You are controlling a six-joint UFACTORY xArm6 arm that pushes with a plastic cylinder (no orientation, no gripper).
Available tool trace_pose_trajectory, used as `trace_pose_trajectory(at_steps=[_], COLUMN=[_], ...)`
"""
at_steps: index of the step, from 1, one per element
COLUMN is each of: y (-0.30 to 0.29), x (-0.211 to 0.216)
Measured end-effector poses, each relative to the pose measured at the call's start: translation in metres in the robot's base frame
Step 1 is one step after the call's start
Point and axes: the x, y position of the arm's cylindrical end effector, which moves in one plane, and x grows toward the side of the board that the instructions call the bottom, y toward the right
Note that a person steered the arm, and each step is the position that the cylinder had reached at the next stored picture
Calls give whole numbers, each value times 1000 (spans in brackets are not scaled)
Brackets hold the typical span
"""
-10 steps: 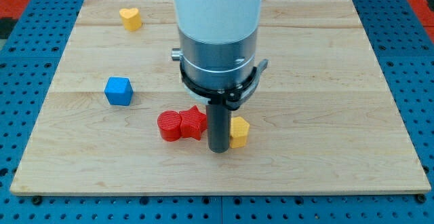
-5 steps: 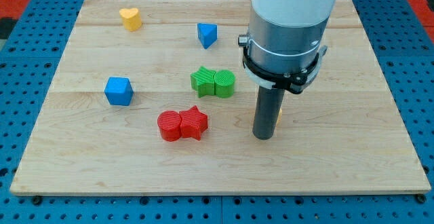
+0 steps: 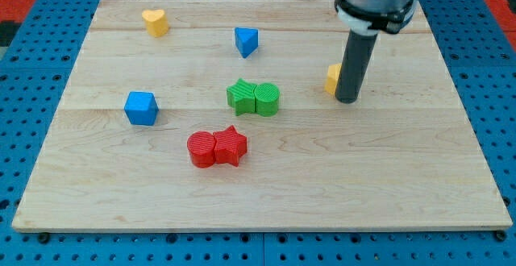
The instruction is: Push the yellow hexagon to the right side of the blue triangle
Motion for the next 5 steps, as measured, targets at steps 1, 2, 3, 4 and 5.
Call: trace_pose_trajectory(at_steps=[1, 2, 3, 4, 5], y=[12, 5, -21, -44, -95], x=[-33, -67, -98, -111, -115])
